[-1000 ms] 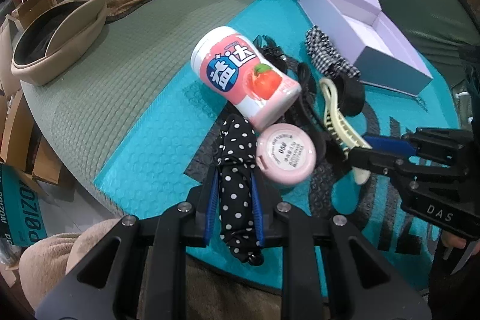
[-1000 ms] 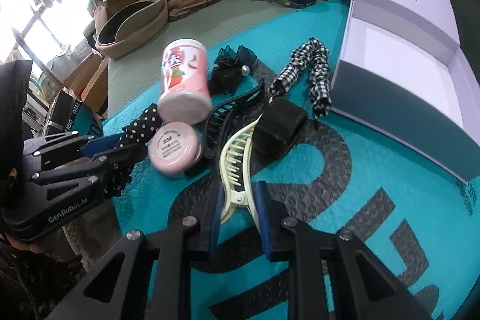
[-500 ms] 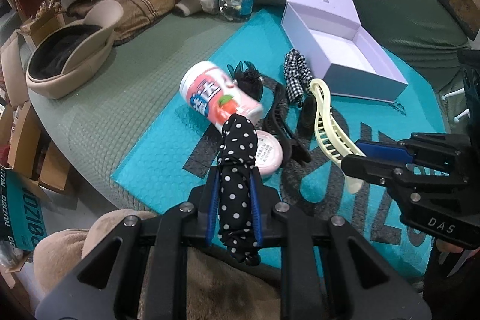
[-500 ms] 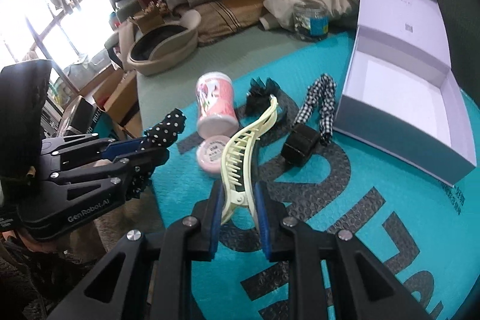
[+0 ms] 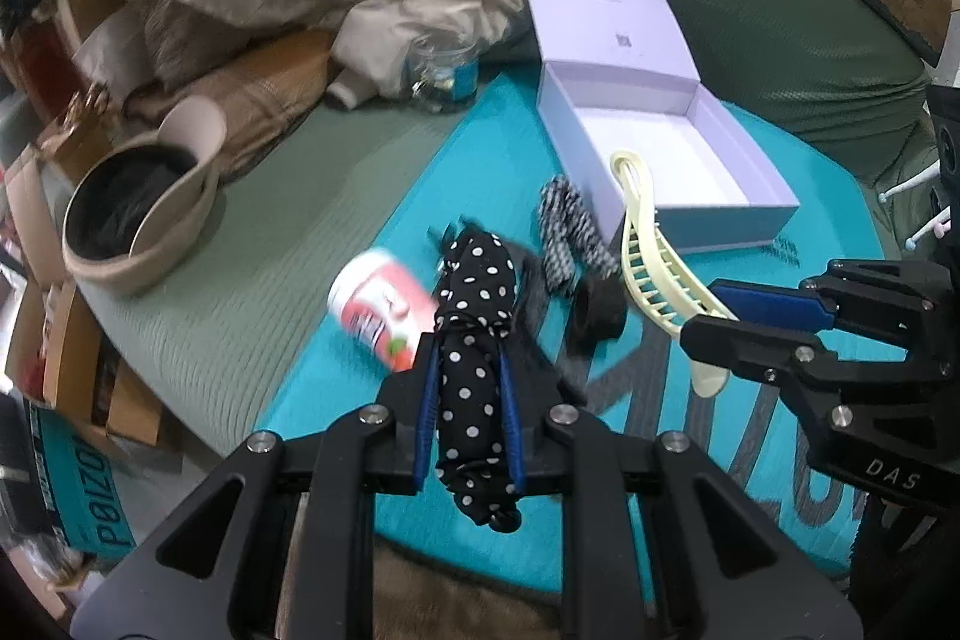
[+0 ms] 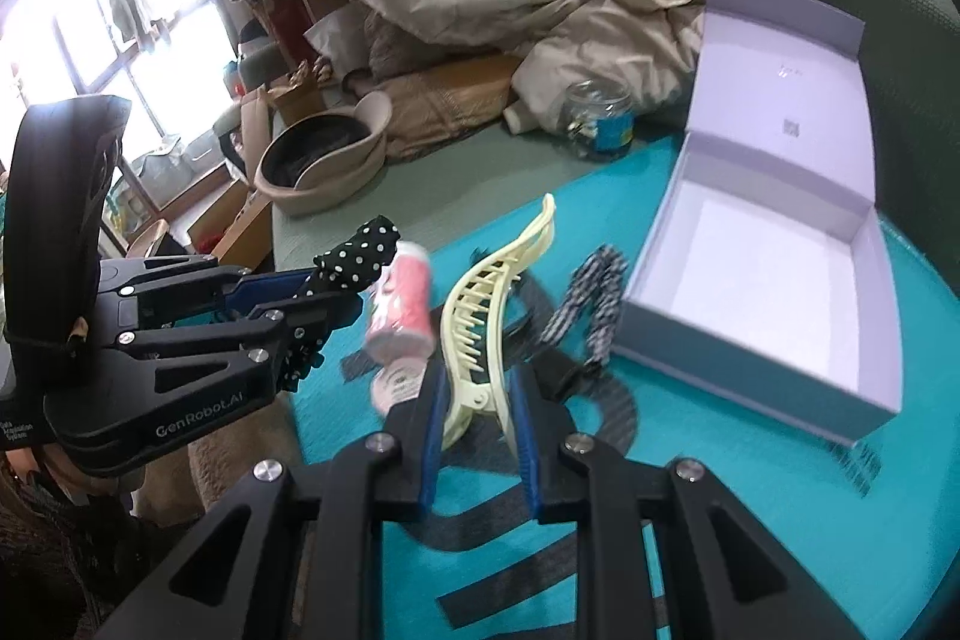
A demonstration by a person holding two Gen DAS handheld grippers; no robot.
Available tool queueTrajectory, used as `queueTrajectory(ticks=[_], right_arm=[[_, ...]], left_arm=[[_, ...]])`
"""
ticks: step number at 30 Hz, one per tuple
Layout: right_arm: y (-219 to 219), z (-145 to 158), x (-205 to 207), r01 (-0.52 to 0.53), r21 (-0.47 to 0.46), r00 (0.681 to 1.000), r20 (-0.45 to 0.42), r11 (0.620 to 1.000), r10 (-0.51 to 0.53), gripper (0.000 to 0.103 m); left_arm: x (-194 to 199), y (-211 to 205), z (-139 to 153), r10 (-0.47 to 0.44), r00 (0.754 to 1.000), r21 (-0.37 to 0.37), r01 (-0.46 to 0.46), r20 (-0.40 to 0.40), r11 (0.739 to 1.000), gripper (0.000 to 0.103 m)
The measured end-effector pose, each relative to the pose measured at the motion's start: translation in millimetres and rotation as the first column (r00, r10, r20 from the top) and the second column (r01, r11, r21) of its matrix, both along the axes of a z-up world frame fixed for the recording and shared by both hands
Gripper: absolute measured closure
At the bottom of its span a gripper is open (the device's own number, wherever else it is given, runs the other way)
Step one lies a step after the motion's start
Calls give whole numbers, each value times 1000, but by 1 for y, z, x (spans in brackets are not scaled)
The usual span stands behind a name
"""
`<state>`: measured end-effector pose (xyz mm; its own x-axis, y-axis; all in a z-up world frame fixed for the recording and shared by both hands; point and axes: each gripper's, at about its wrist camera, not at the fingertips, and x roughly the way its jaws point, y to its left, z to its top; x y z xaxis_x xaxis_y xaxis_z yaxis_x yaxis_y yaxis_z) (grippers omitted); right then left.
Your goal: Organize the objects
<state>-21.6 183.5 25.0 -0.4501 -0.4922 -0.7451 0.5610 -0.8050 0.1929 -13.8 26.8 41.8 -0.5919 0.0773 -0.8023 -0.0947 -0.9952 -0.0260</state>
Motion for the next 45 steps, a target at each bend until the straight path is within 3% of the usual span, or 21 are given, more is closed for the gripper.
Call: queueTrajectory(ticks=[14,27,30,31,38,45], right_arm=[[56,8,-48,119,18,992,-39,993,-118,82],[110,4,-66,266,61,964,-38,962,-264,82],[120,1,-68,290,70,957,-35,955,-288,88],[123,0,-70,296,73,955,-33,952,-294,99],[143,-27,-93,360,85,931,23,929,-363,100],[152,-30,-72,409,66,912,18,910,-411,100]], left_arm=[[-67,60,10,-123,992,-11,123,-17,992,85],[-107,121,-1,-259,966,-29,258,-15,966,85],[-113,133,-3,-284,959,-37,283,-15,958,85],[-115,136,-4,-292,956,-39,291,-14,956,85],[-139,159,-20,-328,945,-56,328,20,943,85],[-135,162,-39,-338,939,-18,340,56,940,85]])
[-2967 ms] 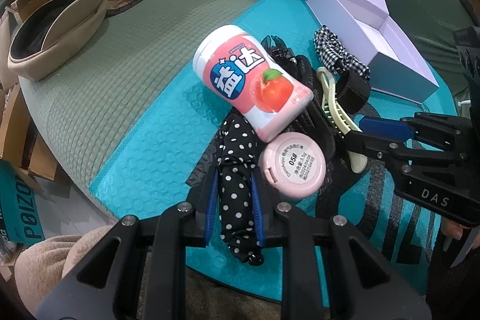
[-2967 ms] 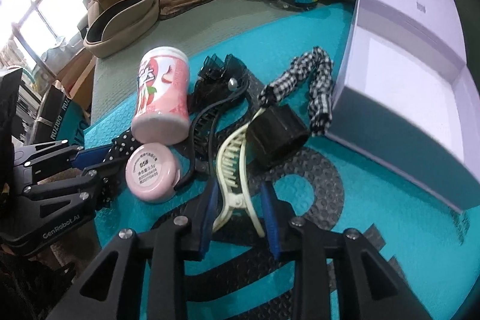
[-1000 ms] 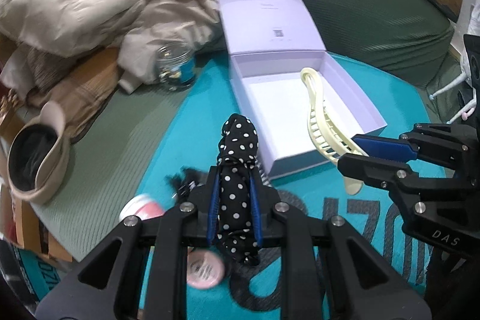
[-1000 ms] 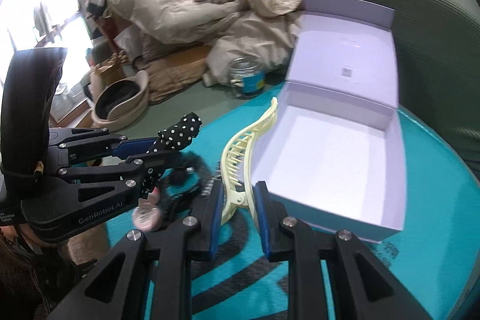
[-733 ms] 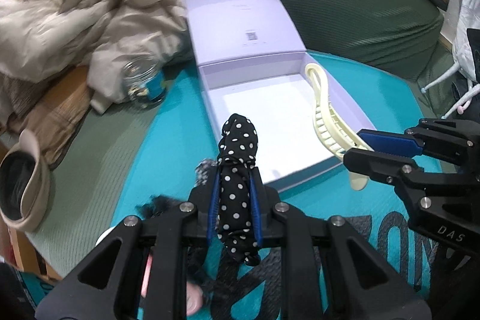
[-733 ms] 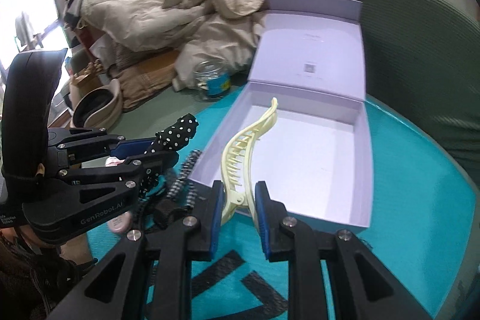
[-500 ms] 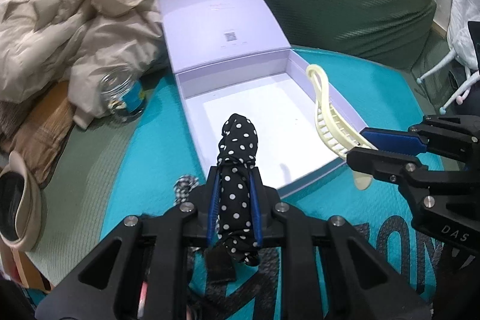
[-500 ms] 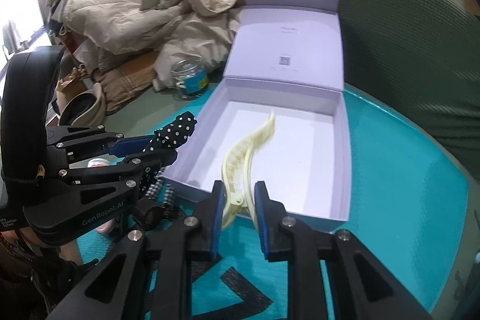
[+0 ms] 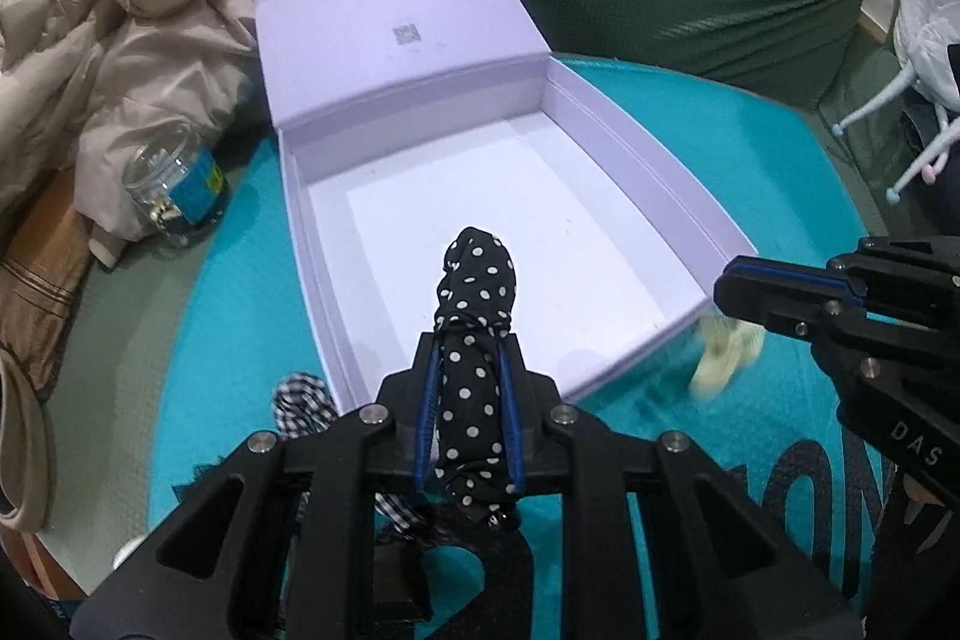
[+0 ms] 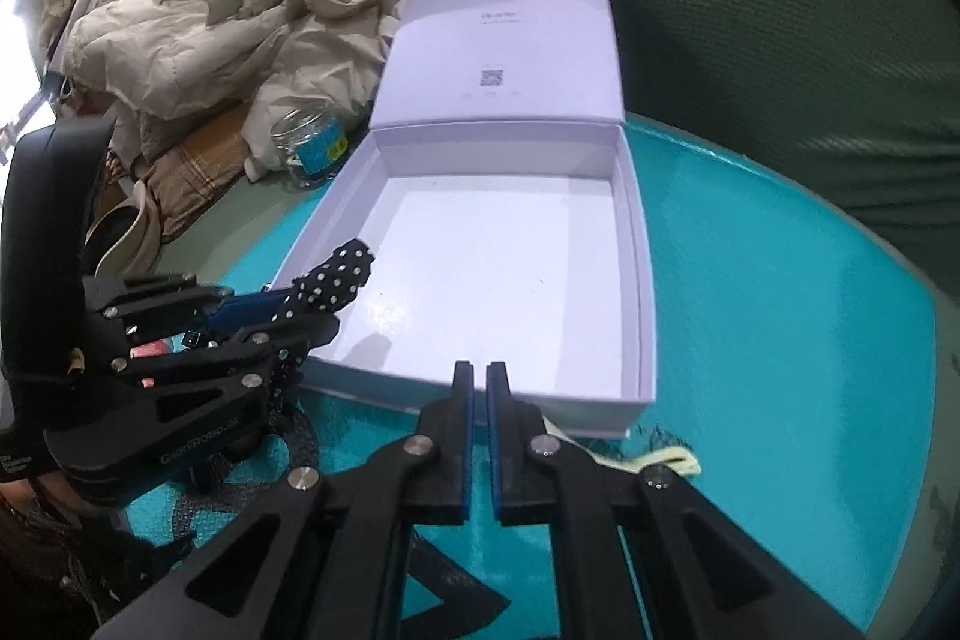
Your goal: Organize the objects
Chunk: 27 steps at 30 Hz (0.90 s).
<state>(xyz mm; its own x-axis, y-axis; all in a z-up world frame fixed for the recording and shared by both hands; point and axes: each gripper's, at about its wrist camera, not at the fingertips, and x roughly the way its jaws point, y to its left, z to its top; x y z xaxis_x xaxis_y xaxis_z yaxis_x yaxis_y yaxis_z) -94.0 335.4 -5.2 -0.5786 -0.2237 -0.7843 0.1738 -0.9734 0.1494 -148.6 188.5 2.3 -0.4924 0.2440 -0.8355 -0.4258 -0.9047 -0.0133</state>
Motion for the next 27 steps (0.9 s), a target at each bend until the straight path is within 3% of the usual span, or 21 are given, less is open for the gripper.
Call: queueTrajectory(ticks=[4,6,8,9,16,20,22,25,27], right_arm=[[9,-2,11,55,31,998,3,998,-55,93],[12,-5,15,66,36,998,11,997,-66,83],[16,-7,19,71,33,997,15,997,-71,62],[18,-8,22,73,30,997,13,997,-73,58],[27,-22,28,70,78,997,40,994,-73,53],[30,-35,26,73,95,994,80,993,-80,43],[34,-40,25,94,79,991,87,992,-101,42],[37,-49,21,110,38,988,106,993,-114,30],[37,-53,18,117,12,987,112,993,-117,30]], left_arm=[[12,3,1,-11,1000,25,10,6,1000,85],[19,6,1,-23,1000,29,22,9,999,85],[23,9,1,-32,999,41,31,17,999,85],[27,11,0,-35,999,45,35,20,998,85],[40,20,-10,-38,998,61,35,47,998,85],[44,23,-18,-19,998,65,15,68,998,85],[45,23,-22,-6,997,66,1,80,998,85],[45,22,-27,10,995,70,-17,97,997,85],[46,22,-29,21,994,70,-28,106,997,85]])
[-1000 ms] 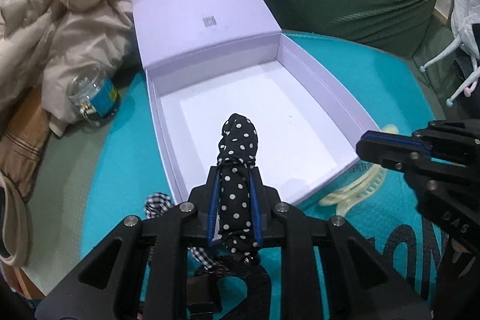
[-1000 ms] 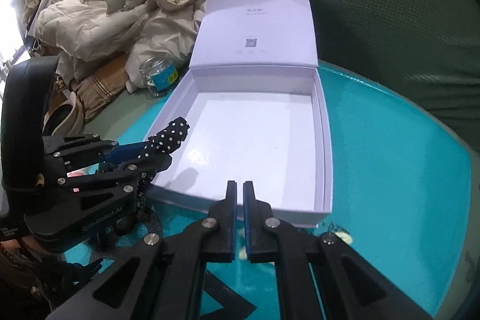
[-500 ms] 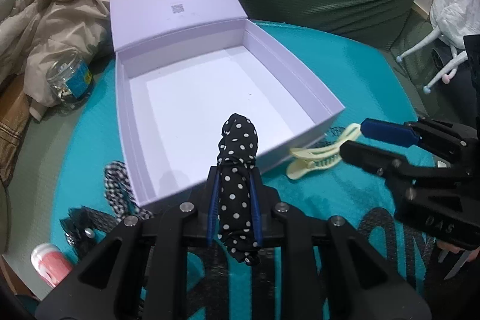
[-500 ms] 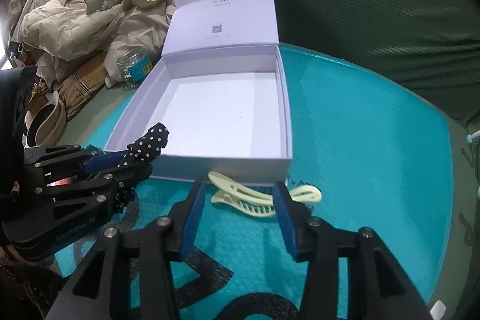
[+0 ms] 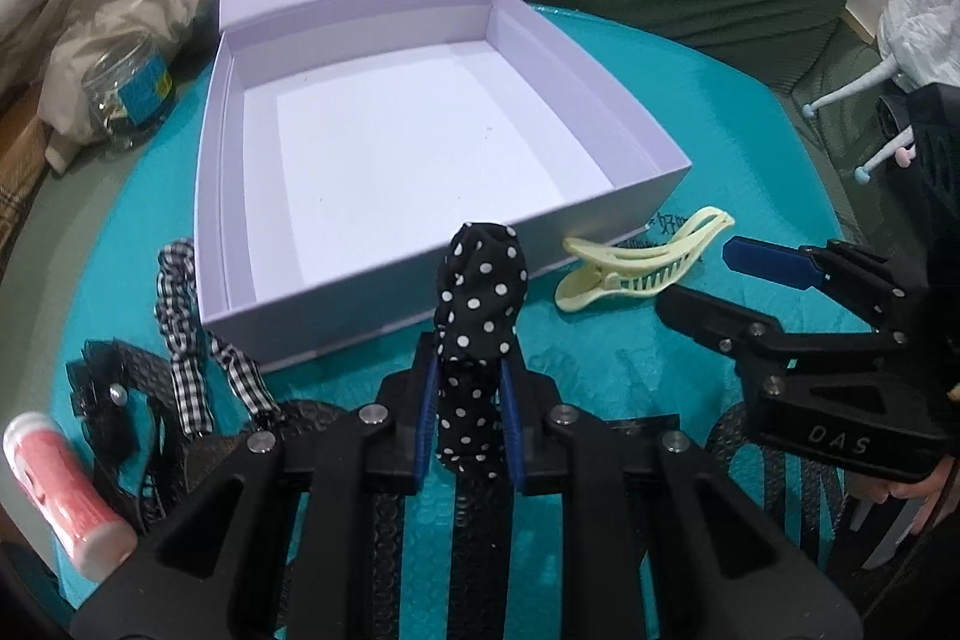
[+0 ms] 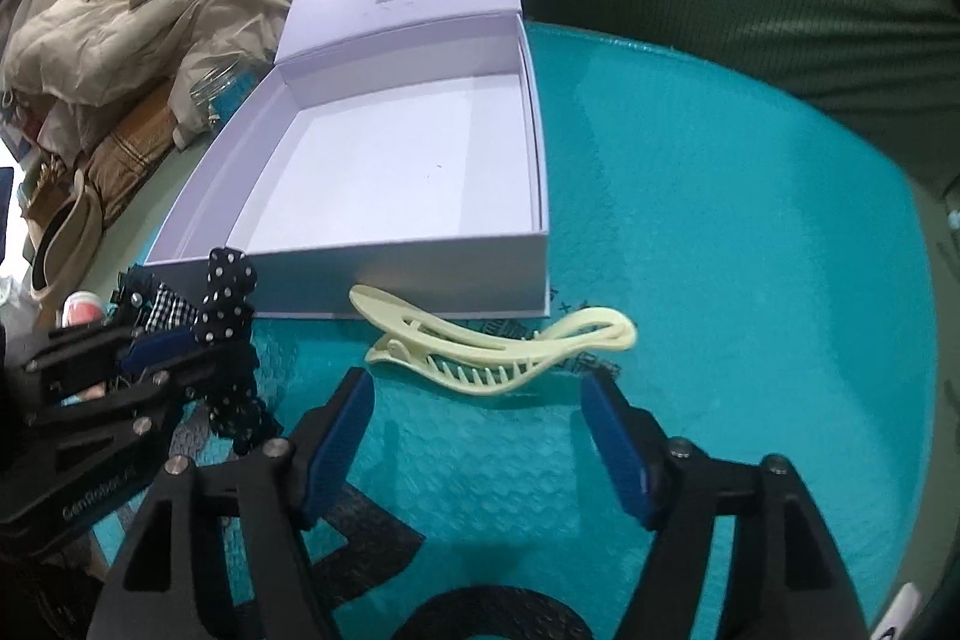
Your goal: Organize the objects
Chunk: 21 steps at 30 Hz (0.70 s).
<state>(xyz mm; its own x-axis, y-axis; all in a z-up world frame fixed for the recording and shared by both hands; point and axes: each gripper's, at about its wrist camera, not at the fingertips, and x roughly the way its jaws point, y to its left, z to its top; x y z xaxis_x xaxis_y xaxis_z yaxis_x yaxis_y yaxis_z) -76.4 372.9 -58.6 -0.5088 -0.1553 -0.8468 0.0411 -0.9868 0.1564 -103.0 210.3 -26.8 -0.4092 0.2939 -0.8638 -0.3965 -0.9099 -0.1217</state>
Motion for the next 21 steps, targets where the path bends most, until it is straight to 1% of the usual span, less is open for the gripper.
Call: queueTrajectory(ticks=[4,8,10,12,15,16,17,19,21], right_arm=[[2,-3,-8,39,-62,999,-13,997,-40,30],[3,-2,-14,77,-90,996,-42,993,-81,30],[2,-2,-17,75,-104,995,-63,992,-82,30],[1,-3,-20,79,-98,994,-69,992,-86,30],[1,-10,-24,77,-113,994,-64,991,-84,30],[1,-12,-26,81,-113,994,-59,990,-88,31],[1,-15,-27,88,-104,994,-52,991,-94,34],[-1,-20,-30,92,-87,995,-19,992,-94,38],[-1,-19,-28,89,-81,996,-20,993,-91,39]], left_arm=[[0,-4,-2,22,1000,2,-22,8,1000,85],[-2,-8,0,42,999,8,-42,9,999,85],[-3,-9,1,47,999,11,-47,5,999,85],[-3,-9,1,49,999,12,-50,4,999,85],[-3,-10,1,50,999,10,-50,4,999,85],[-3,-11,0,53,999,9,-53,3,999,85],[-4,-11,0,56,998,9,-56,4,998,85],[-3,-11,-1,58,998,4,-58,1,998,85],[-4,-12,-2,57,998,-3,-57,-2,998,85]])
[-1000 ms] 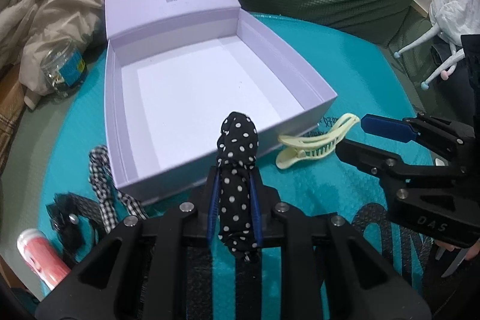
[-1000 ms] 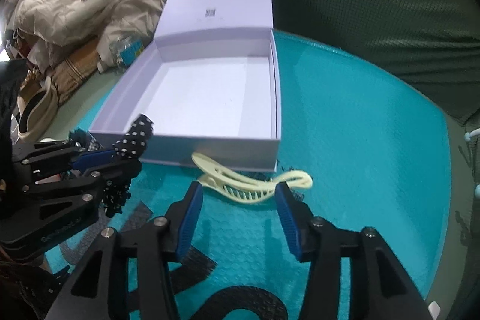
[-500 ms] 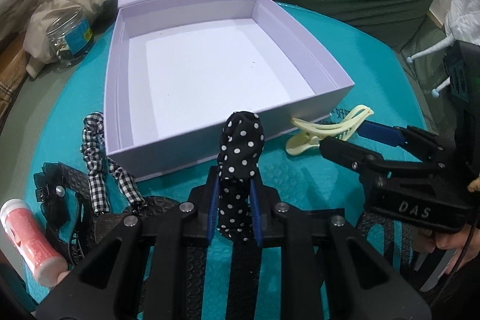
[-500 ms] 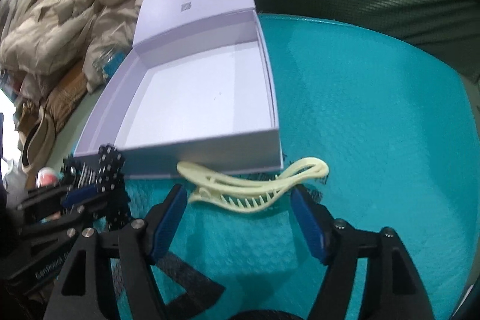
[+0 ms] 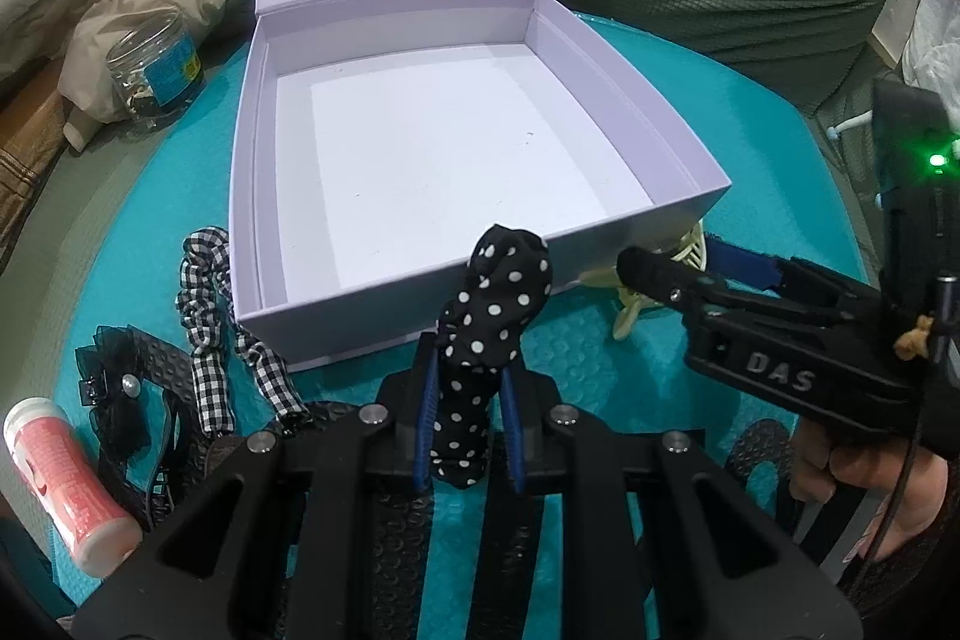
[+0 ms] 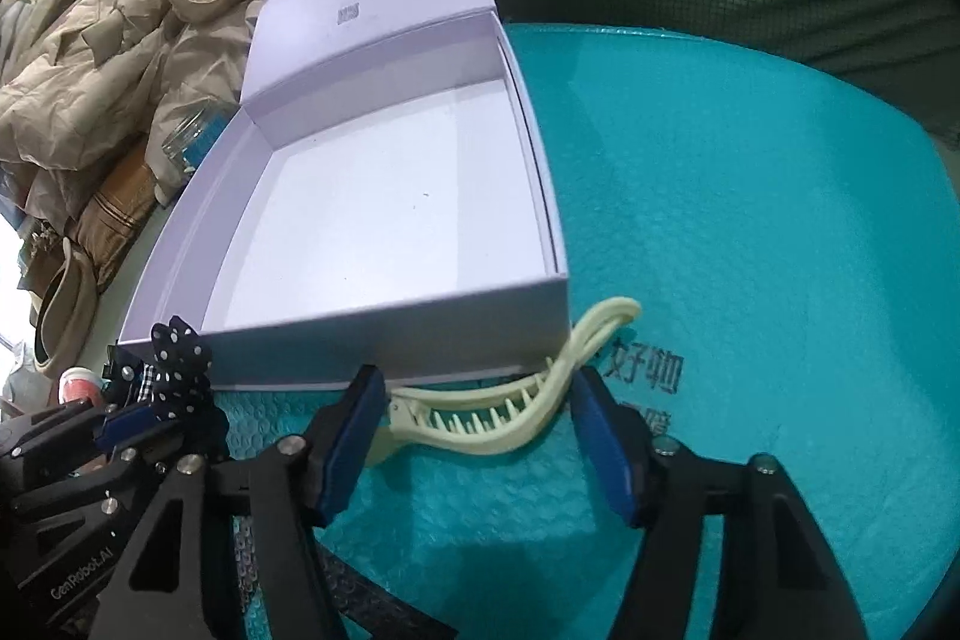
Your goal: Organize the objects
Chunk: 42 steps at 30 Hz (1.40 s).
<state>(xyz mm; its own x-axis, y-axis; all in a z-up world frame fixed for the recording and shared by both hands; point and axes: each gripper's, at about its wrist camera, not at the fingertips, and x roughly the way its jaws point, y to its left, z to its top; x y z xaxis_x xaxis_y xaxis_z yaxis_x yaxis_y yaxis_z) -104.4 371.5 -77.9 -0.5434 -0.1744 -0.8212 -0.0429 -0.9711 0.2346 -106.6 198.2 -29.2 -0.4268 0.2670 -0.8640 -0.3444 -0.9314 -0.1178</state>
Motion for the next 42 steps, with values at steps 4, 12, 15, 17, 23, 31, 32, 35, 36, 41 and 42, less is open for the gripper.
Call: queueTrajectory(ticks=[4,12,15,17,23,31,32,35,36,41,42], right_arm=[[-1,0,5,-12,-9,1000,5,1000,12,43],[-11,5,28,-116,-15,992,52,993,117,52],[-21,7,40,-205,-13,976,71,979,205,57],[-29,6,46,-263,5,960,99,965,261,61],[-30,9,50,-171,-45,981,84,984,174,44],[-34,1,41,-51,-1,995,88,999,51,65],[-34,1,41,-44,43,995,89,998,40,77],[-29,2,44,-39,48,994,107,998,34,82],[-29,2,45,-44,44,993,109,998,39,82],[-29,10,52,-70,26,993,93,997,67,84],[-29,14,54,-75,25,994,87,997,73,84]], left_arm=[[0,-1,-2,0,1000,6,0,3,1000,85],[5,-4,-6,-17,1000,15,17,22,1000,85],[10,-4,-8,-28,999,14,28,29,1000,85],[15,-5,-9,-38,999,14,37,35,999,85],[25,-8,-18,-36,998,9,36,60,999,85],[22,-19,-23,-3,998,0,3,68,1000,85],[21,-21,-24,2,998,1,-2,68,1000,85],[18,-24,-25,12,998,-1,-12,69,1000,85],[18,-25,-24,12,997,2,-12,71,1000,85],[21,-21,-19,-15,998,-7,16,58,1000,85],[22,-20,-18,-18,998,-6,18,57,1000,85]])
